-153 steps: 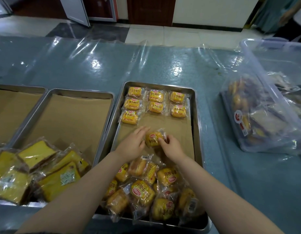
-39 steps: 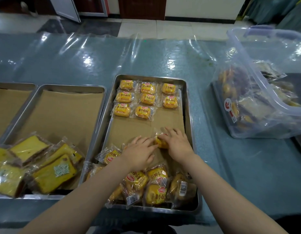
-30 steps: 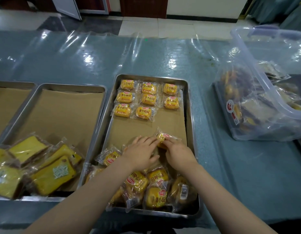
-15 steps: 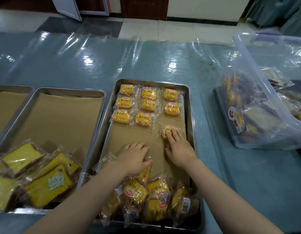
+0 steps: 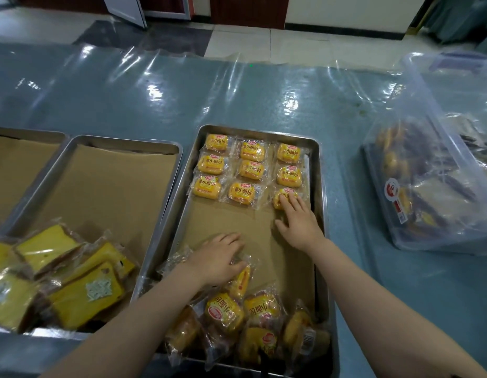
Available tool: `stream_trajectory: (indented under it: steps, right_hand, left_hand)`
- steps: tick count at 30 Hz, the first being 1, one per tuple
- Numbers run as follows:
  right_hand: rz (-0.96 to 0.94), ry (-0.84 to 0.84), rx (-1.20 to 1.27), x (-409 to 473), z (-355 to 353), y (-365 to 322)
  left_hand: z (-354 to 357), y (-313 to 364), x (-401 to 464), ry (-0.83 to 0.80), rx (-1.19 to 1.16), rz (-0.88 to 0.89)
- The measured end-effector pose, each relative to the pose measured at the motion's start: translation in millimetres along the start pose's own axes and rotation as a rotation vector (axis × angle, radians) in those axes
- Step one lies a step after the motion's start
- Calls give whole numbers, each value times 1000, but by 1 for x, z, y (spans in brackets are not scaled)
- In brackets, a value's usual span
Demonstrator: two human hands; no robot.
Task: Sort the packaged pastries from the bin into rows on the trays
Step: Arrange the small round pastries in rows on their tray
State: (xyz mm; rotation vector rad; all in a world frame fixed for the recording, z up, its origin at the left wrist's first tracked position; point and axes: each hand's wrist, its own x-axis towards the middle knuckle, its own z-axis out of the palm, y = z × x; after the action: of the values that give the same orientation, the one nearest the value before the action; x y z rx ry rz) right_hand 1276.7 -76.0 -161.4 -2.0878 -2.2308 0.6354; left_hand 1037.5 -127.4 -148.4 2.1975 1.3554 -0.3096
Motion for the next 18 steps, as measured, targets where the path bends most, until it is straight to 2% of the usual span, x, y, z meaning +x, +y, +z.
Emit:
stream_trajectory:
  steps: [6,14,18]
  right_hand:
    - [-4,66,158,-18,3,0]
    - [-126,-12,242,-59,10,-27]
    - [-181,-108,312,-74,14,-47]
  left_hand:
    - [1,0,-7,61,-125,-15]
    - [-6,-7,-32,154,-261,-43]
    - [-3,-12,-48,272,-318,-60]
